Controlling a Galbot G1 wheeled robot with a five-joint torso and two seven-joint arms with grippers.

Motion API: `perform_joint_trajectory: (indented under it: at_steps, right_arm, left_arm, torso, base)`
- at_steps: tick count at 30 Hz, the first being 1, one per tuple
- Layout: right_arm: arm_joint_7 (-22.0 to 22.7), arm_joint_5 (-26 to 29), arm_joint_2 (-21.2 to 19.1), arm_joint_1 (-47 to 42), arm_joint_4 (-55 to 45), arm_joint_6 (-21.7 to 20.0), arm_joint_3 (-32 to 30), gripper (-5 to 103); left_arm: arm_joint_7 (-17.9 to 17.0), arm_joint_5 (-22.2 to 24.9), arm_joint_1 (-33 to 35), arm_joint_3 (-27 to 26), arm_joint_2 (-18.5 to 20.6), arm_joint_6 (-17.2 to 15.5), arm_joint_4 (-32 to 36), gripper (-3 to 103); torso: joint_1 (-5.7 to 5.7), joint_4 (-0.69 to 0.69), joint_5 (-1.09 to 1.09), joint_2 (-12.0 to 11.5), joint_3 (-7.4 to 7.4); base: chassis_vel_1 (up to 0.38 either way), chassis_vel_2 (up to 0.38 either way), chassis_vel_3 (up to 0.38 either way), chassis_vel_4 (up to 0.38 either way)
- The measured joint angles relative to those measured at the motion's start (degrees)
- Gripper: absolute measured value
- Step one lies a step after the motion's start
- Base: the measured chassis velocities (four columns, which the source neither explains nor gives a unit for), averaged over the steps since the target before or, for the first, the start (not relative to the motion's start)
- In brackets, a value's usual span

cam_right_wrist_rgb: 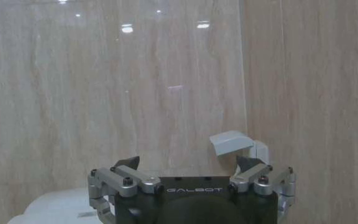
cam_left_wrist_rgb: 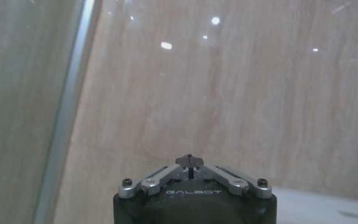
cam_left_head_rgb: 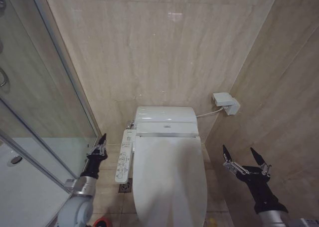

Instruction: Open the toilet lid, clean the toilet bowl with a toilet brush, close the toilet lid, and flush.

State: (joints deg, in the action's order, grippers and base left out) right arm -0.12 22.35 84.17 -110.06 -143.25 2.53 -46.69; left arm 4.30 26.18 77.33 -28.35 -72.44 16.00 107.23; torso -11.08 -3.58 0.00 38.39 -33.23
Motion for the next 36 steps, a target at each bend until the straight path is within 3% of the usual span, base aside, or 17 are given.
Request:
perform_joint_trajectory:
  at_steps: [18,29,30,36]
  right_arm:
    - [0.0,0.0,0.0,0.0,0.0,0.0,0.0,100]
    - [0.0,0.0,0.0,0.0,0.0,0.0,0.0,100]
    - [0.0,0.0,0.0,0.0,0.0,0.0,0.0,100]
    - [0.0,0.0,0.0,0.0,0.0,0.0,0.0,100]
  left_arm:
    - [-4.7,-4.9,5.4,1.9,-1.4,-1.3,6.1,0]
    - [-5.6,-5.8,9.2,-0.9,-1.8,-3.2,9.7,4]
    - [-5.7,-5.8,9.4,-1.2,-1.9,-3.3,10.0,31]
    - [-6.3,-6.0,11.0,-1.6,-2.3,-4.0,12.2,31]
  torso:
    - [0.0,0.01,0.01,0.0,0.0]
    - [0.0,0.01,0.0,0.0,0.0]
    - [0.0,0.01,0.0,0.0,0.0]
    - [0.0,0.0,0.0,0.0,0.0]
  base:
    - [0.0,0.0,0.0,0.0]
    - [0.0,0.0,0.0,0.0]
    - [0.0,0.0,0.0,0.0]
    - [0.0,0.0,0.0,0.0]
